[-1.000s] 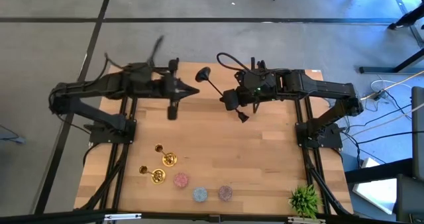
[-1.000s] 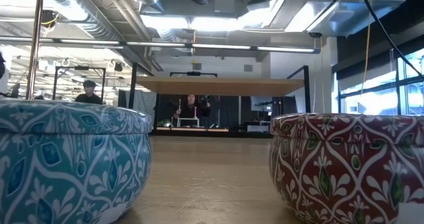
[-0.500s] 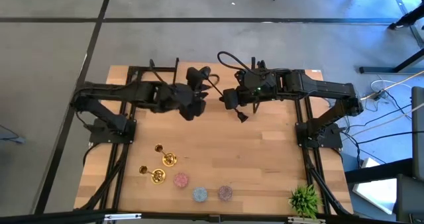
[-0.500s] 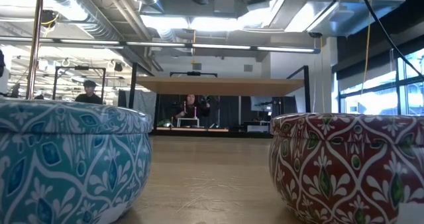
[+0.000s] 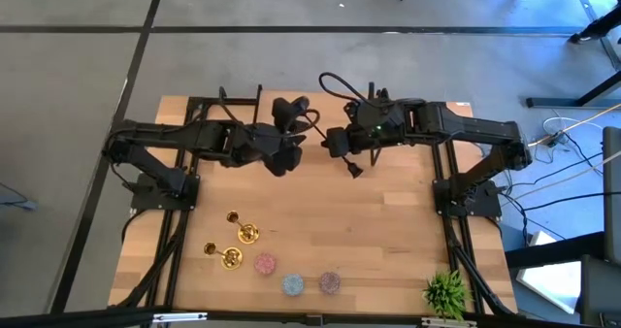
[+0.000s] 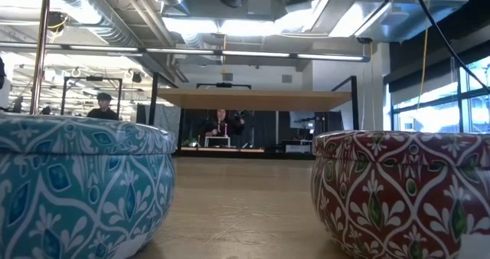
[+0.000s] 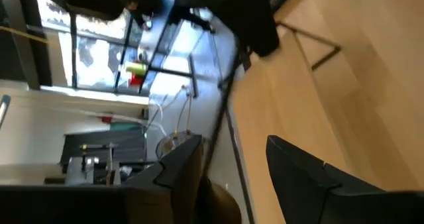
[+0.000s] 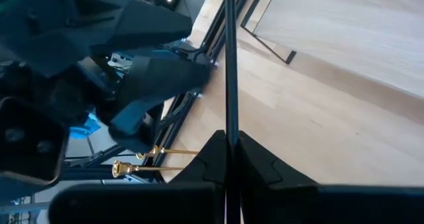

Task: Pick & Place candle stick holders
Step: Put the black candle holder on the shelf

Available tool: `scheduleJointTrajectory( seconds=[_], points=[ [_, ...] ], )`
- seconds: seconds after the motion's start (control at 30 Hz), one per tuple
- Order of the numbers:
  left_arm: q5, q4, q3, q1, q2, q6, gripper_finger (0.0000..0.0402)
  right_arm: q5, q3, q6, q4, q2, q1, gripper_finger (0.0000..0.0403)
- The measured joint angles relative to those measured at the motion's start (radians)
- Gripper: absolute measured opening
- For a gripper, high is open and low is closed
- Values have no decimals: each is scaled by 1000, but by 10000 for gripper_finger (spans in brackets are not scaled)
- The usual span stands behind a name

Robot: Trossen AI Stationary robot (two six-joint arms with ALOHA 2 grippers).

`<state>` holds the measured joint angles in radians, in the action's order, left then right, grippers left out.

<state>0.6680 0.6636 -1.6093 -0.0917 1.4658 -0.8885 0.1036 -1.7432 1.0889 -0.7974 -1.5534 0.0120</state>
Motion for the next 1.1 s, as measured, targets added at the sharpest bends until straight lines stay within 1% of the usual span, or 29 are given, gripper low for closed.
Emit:
scheduleJointTrajectory(
  seconds=[0.1,0.17,0.27,0.47,0.73,0.87,0.93,1.0,1.1],
  points=[
    [-59,-62,0,5,2,-27,166,-3,1,3,-2,-11,1,16],
    [-73,-111,0,10,13,-42,166,-3,0,4,21,-22,1,16],
    [-76,-113,0,23,31,-57,166,-3,1,4,25,-25,1,17],
    [-67,9,0,42,47,-41,166,-4,1,7,24,-29,3,17],
    [-66,6,1,69,46,-29,166,-3,1,14,23,-34,10,17],
    [-103,13,0,83,53,26,165,-3,1,14,24,-34,10,17],
    [-103,20,0,83,59,62,160,-3,1,14,24,-34,10,17],
    [-102,11,0,82,71,94,145,-3,1,12,24,-34,10,17],
    [-80,20,0,79,84,134,103,-3,1,7,19,-35,10,17]
  ],
)
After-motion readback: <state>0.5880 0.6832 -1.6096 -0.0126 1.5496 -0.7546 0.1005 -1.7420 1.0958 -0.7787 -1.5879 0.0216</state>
